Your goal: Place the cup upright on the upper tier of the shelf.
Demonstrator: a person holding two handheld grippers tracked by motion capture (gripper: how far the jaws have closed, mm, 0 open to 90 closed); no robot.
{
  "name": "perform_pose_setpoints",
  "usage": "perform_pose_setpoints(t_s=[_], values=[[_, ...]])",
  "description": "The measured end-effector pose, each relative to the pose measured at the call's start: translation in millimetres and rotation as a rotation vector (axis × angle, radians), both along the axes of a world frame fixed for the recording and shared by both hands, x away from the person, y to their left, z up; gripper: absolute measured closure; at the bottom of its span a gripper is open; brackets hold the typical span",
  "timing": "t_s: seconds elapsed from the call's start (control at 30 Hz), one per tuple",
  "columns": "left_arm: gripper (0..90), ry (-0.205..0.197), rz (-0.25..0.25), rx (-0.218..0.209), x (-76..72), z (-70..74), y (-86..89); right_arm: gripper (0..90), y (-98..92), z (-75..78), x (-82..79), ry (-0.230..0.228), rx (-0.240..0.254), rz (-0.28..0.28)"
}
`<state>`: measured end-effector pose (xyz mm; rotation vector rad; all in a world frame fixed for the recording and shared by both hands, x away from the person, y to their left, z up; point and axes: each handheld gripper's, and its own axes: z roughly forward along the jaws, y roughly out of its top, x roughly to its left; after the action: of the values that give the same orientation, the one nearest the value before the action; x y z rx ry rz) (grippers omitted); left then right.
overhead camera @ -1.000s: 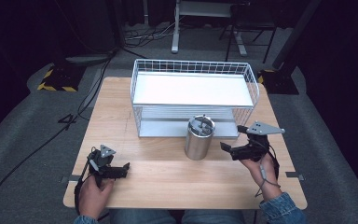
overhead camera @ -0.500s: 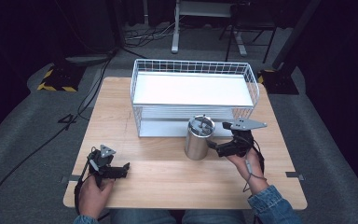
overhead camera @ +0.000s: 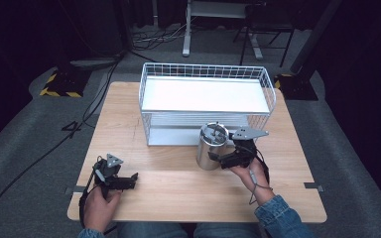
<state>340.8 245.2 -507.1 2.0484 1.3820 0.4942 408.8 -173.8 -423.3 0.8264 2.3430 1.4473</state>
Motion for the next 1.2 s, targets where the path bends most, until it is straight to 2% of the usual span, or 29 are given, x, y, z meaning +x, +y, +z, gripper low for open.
perform_pose_setpoints(t_s=[0.3,0.63,0.73,1.2], values=[[0.3,0.0,0.0,0.0,0.0,0.0,0.0,0.0,8.6,-9.5,6.8,-0.009,0.007,-0.007],[0.3,0.0,0.0,0.0,0.0,0.0,0.0,0.0,18.2,-21.3,13.2,-0.021,-0.006,-0.01],[0.3,0.0,0.0,0.0,0.0,0.0,0.0,2.0,18.0,-21.6,12.8,-0.034,-0.022,-0.008],[0.3,0.0,0.0,0.0,0.0,0.0,0.0,3.3,18.2,-19.2,12.1,-0.045,-0.037,-0.005]])
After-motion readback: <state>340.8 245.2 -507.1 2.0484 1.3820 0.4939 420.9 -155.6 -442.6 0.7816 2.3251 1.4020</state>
